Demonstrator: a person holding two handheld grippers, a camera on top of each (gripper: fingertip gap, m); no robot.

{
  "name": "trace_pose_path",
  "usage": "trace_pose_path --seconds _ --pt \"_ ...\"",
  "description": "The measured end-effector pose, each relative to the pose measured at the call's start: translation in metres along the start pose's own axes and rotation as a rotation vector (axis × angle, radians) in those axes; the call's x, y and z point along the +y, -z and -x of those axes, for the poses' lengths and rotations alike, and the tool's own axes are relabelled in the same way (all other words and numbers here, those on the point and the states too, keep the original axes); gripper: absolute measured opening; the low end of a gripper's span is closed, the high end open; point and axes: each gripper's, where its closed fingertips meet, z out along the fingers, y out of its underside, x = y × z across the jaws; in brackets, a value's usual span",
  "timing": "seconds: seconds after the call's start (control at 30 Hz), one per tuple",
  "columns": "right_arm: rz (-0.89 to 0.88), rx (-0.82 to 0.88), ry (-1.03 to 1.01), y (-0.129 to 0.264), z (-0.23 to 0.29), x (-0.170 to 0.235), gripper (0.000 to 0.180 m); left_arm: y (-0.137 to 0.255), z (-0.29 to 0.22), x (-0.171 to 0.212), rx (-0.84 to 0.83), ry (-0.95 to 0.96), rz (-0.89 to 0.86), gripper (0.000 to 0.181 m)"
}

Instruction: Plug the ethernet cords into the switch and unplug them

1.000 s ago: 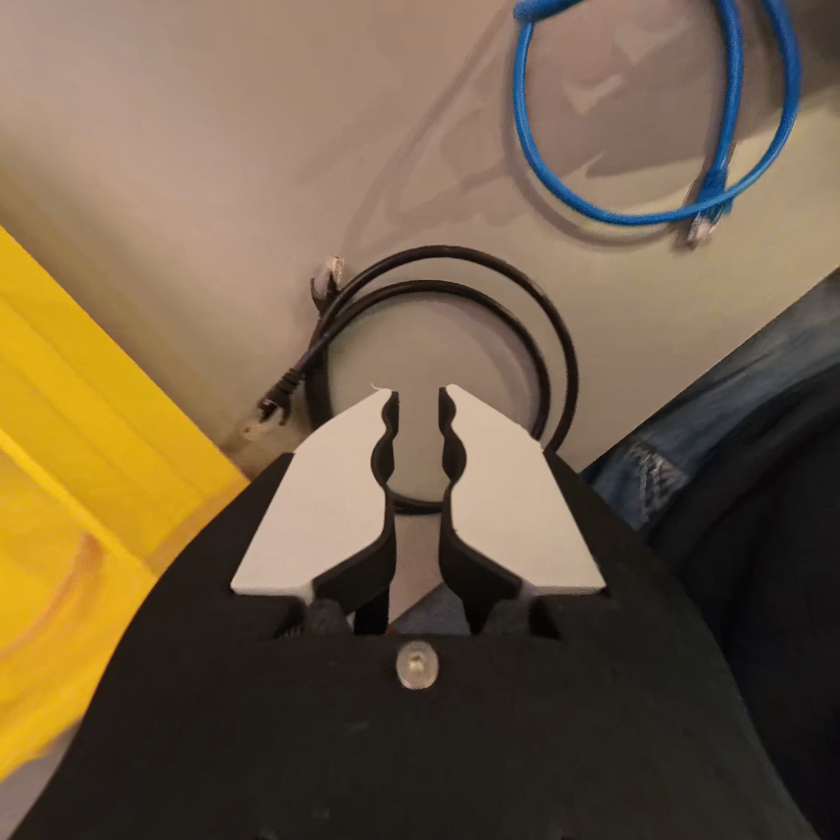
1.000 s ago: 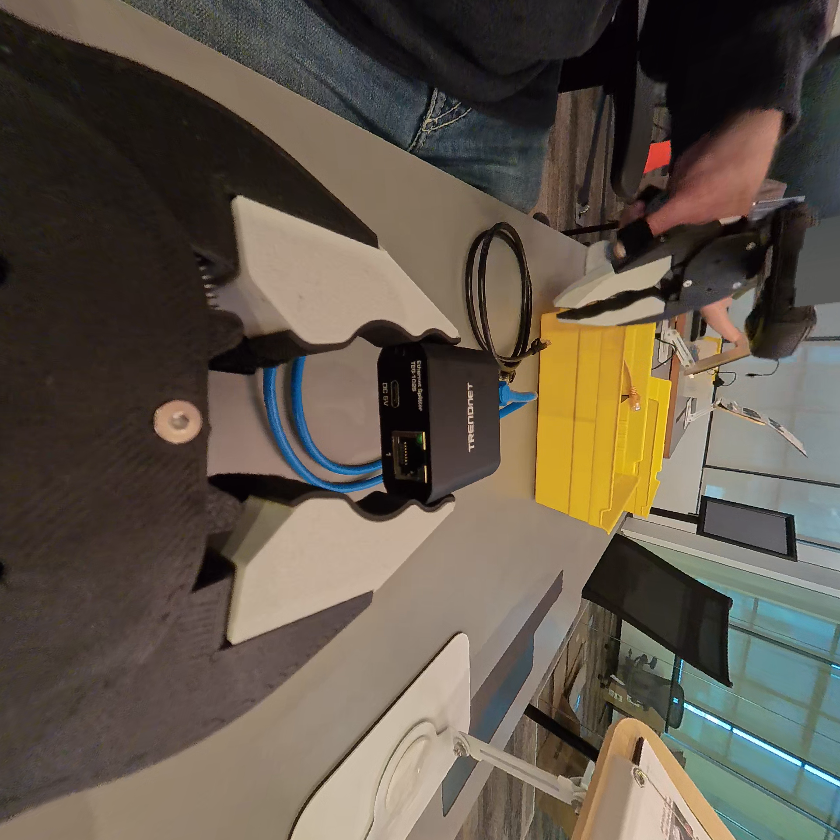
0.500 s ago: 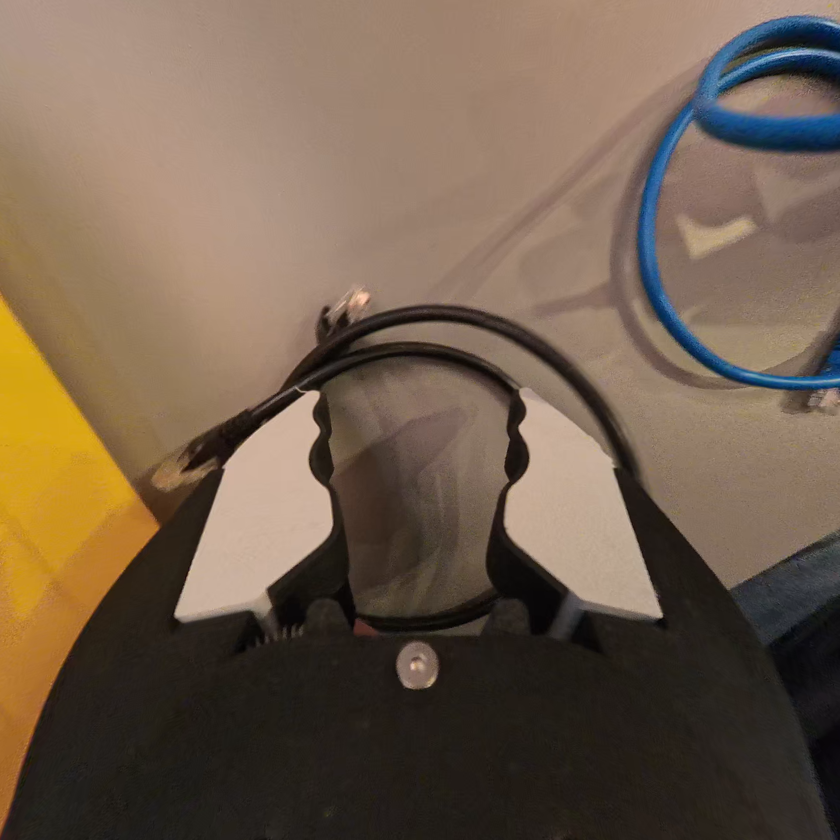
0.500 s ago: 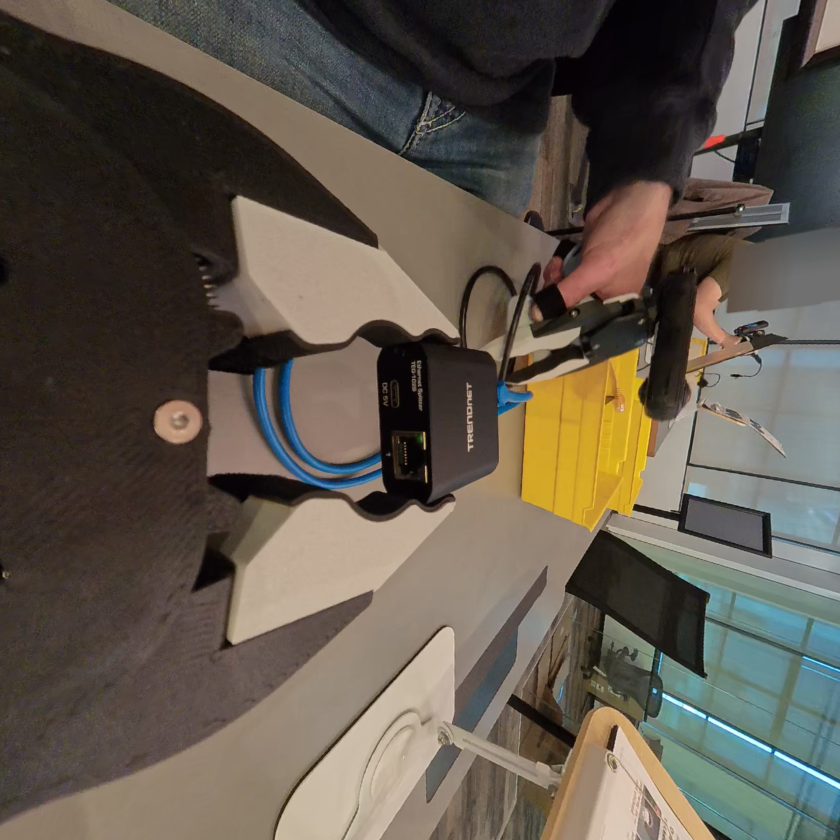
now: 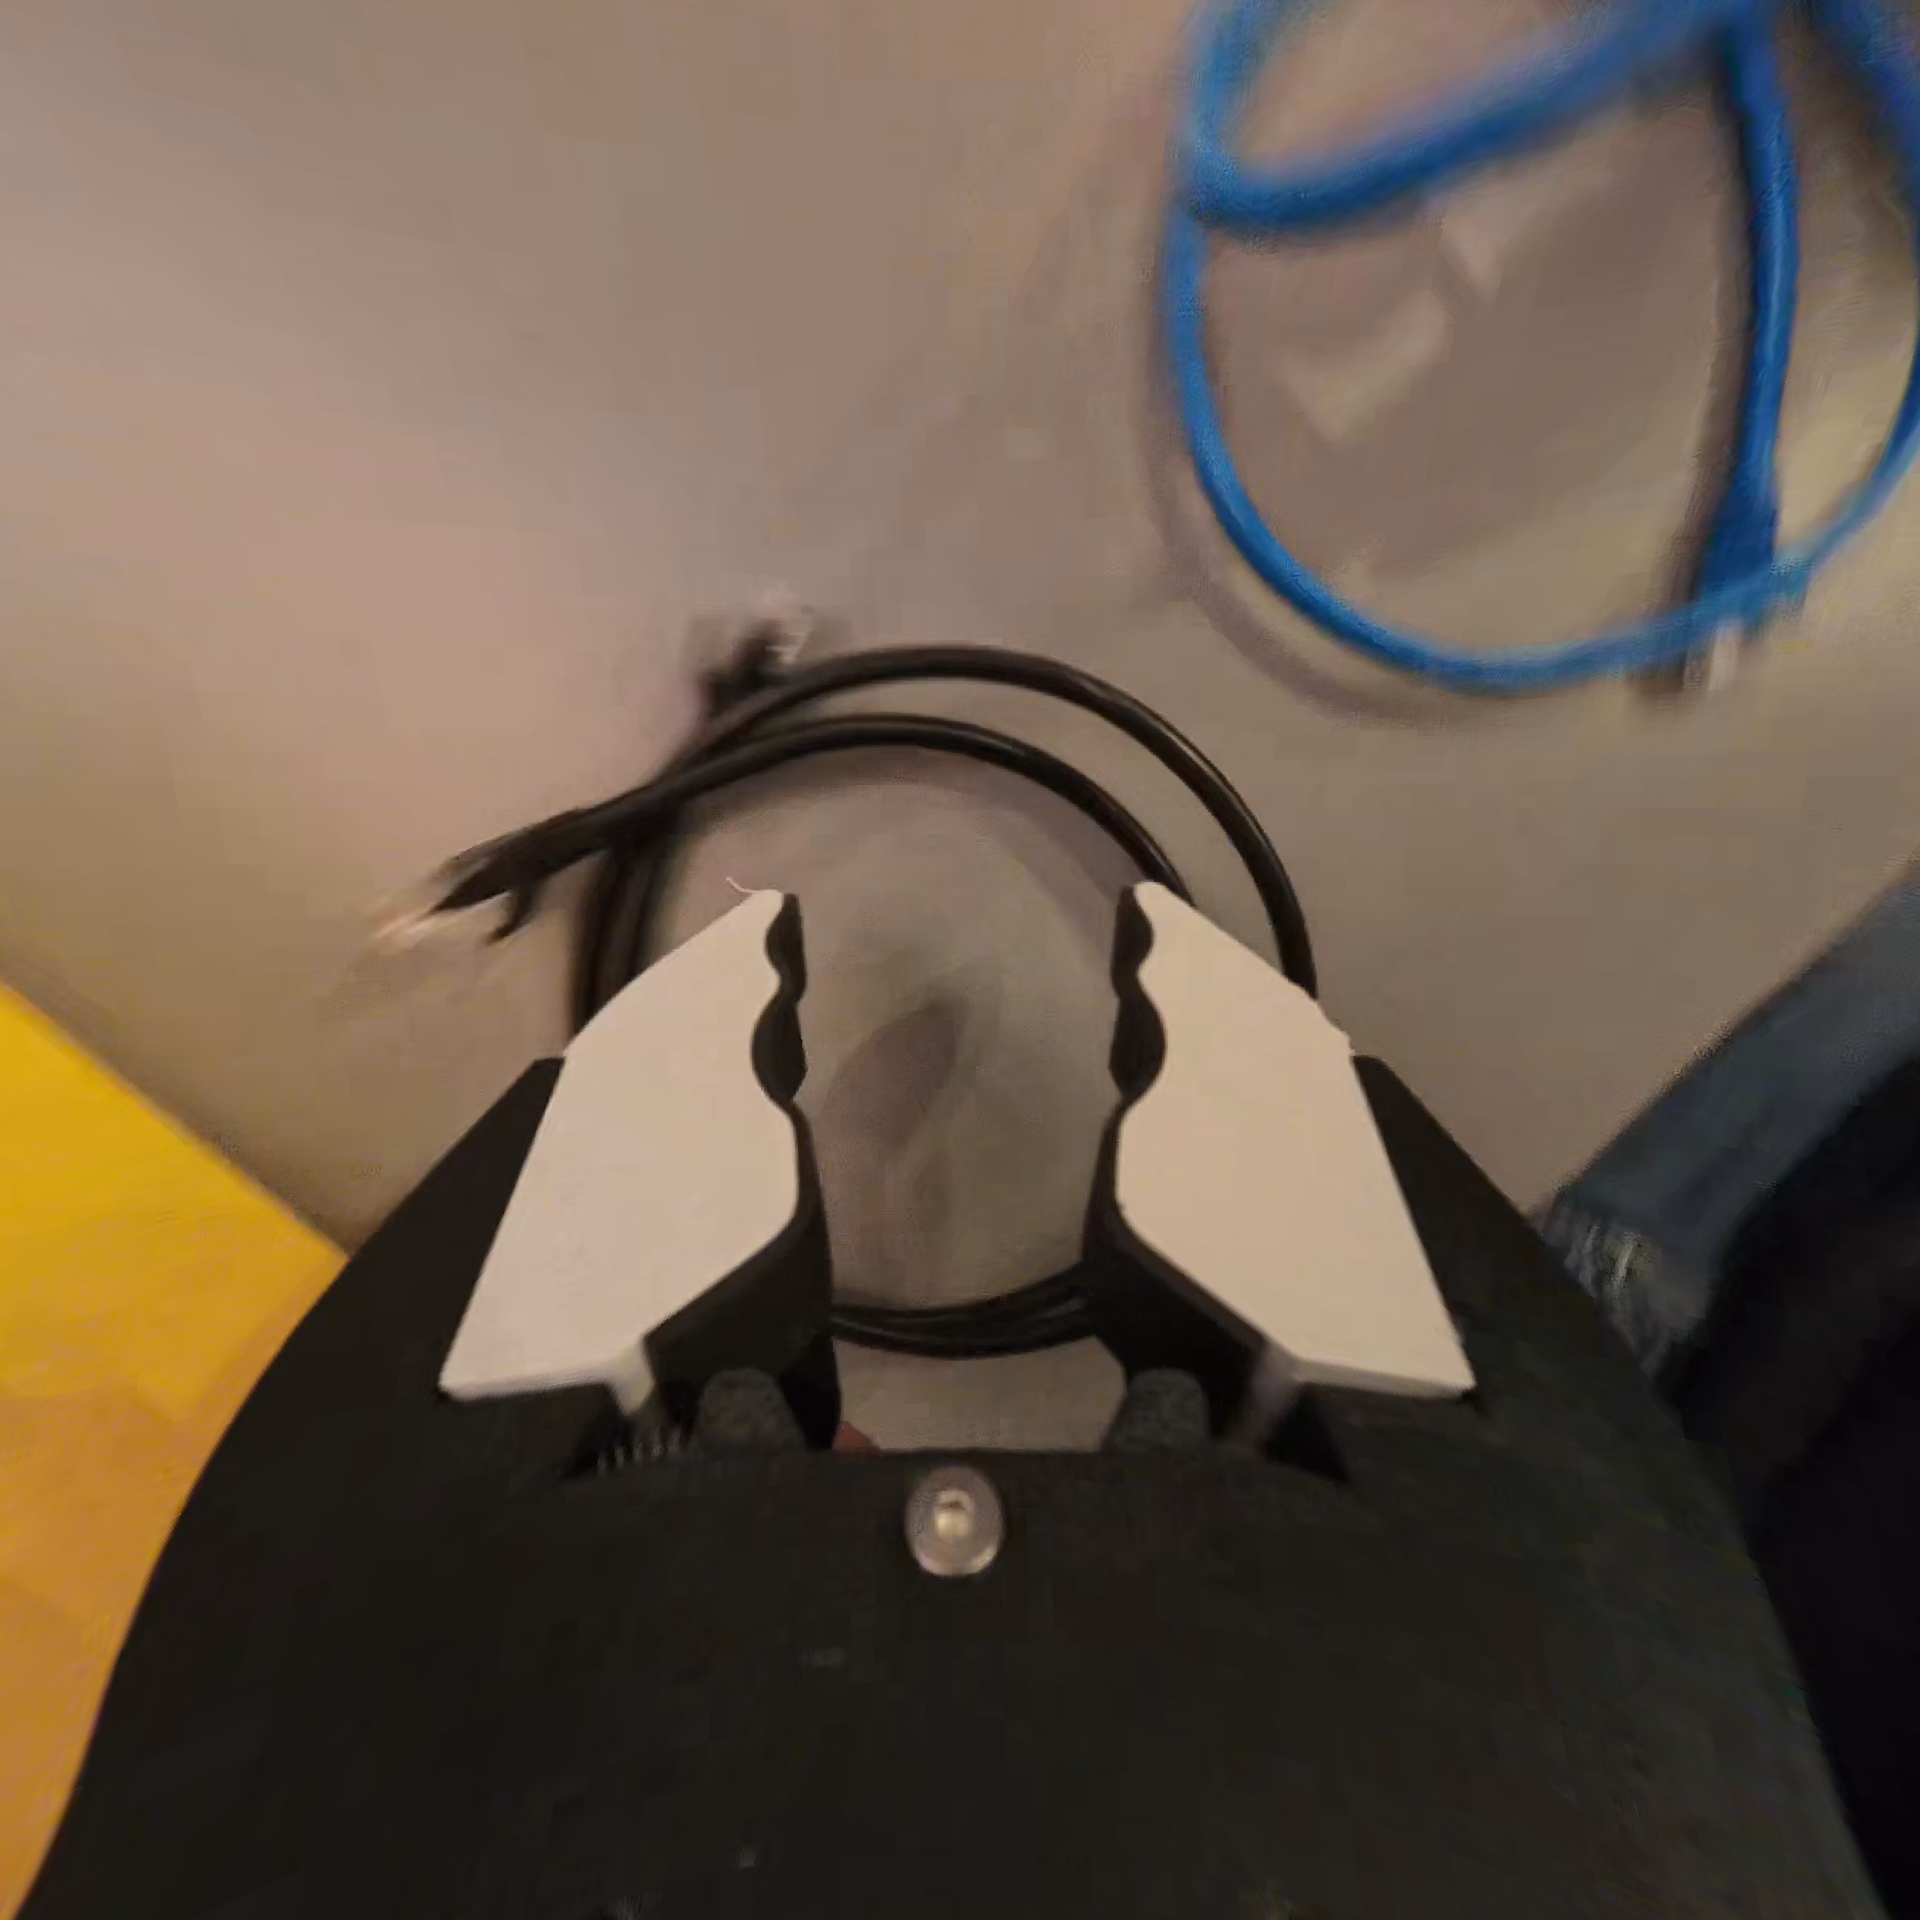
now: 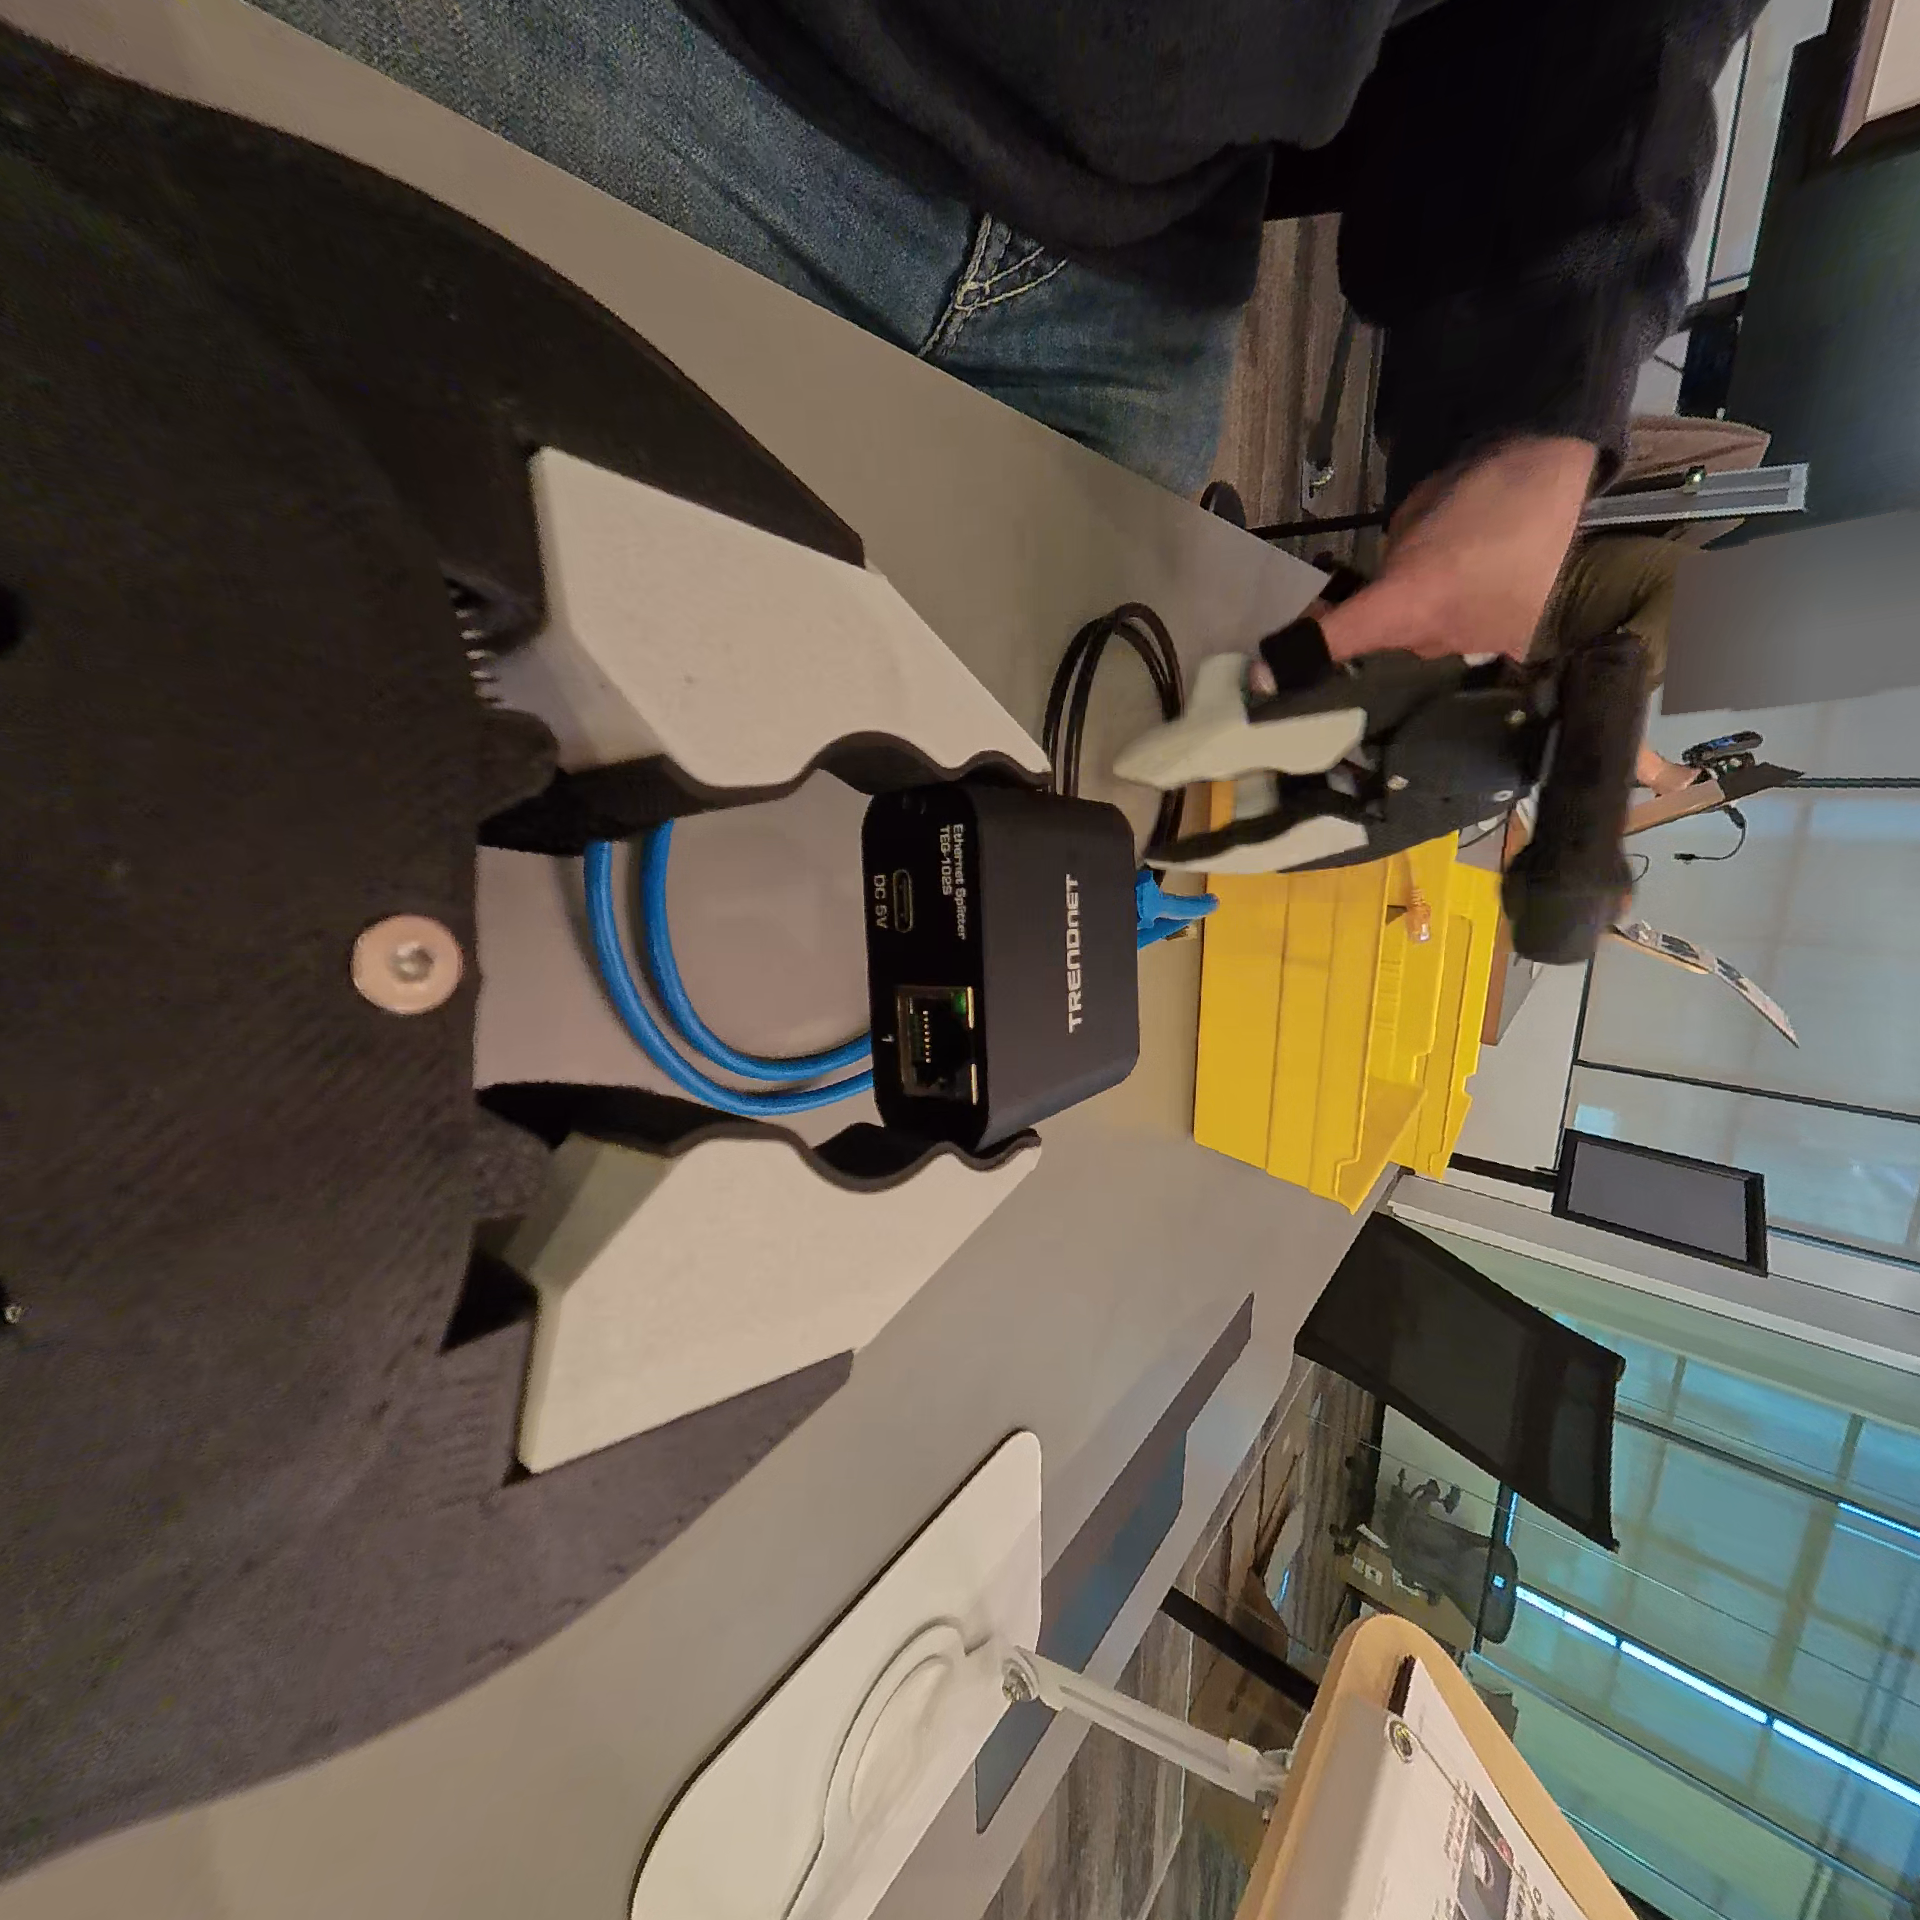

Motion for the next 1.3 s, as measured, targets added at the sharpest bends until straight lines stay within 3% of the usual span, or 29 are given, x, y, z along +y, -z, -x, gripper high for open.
trace_pose_path --seconds 0.07,0.17,0.27,0.43,0.6,0.83,1.03,1.13,1.2,1.3 --pt "0.000 -0.002 0.000 0.000 0.000 0.000 0.063 0.008 0.024 -0.002 -0.054 0.231 -0.101 0.059" --pt "-0.001 -0.004 0.001 -0.001 0.001 0.000 0.063 -0.003 0.031 -0.001 -0.014 0.327 -0.114 0.071" --pt "-0.001 0.000 0.000 0.000 0.001 0.000 0.063 -0.008 0.041 -0.018 -0.051 0.325 -0.158 0.073" --pt "-0.006 0.002 0.001 0.001 0.000 -0.001 0.063 -0.017 0.041 -0.047 -0.019 0.319 -0.190 0.057" --pt "-0.008 0.001 0.004 0.001 0.001 -0.002 0.063 -0.027 0.032 -0.055 -0.085 0.174 -0.126 0.042" --pt "-0.006 0.003 0.007 0.002 0.000 -0.002 0.063 -0.027 0.050 -0.048 -0.212 0.147 -0.090 0.065" --pt "-0.013 0.010 0.002 0.003 -0.001 -0.004 0.063 -0.007 0.064 0.000 -0.224 0.128 0.016 0.074" --pt "-0.010 0.007 0.003 0.003 -0.001 -0.003 0.063 0.004 0.057 0.011 -0.188 0.068 -0.011 0.085" --pt "-0.006 0.004 0.002 0.002 0.000 -0.002 0.063 0.010 0.051 0.008 -0.159 0.080 -0.065 0.086" --pt "-0.002 0.002 0.002 0.000 0.000 -0.001 0.063 0.010 0.047 -0.002 -0.090 0.273 -0.160 0.073"
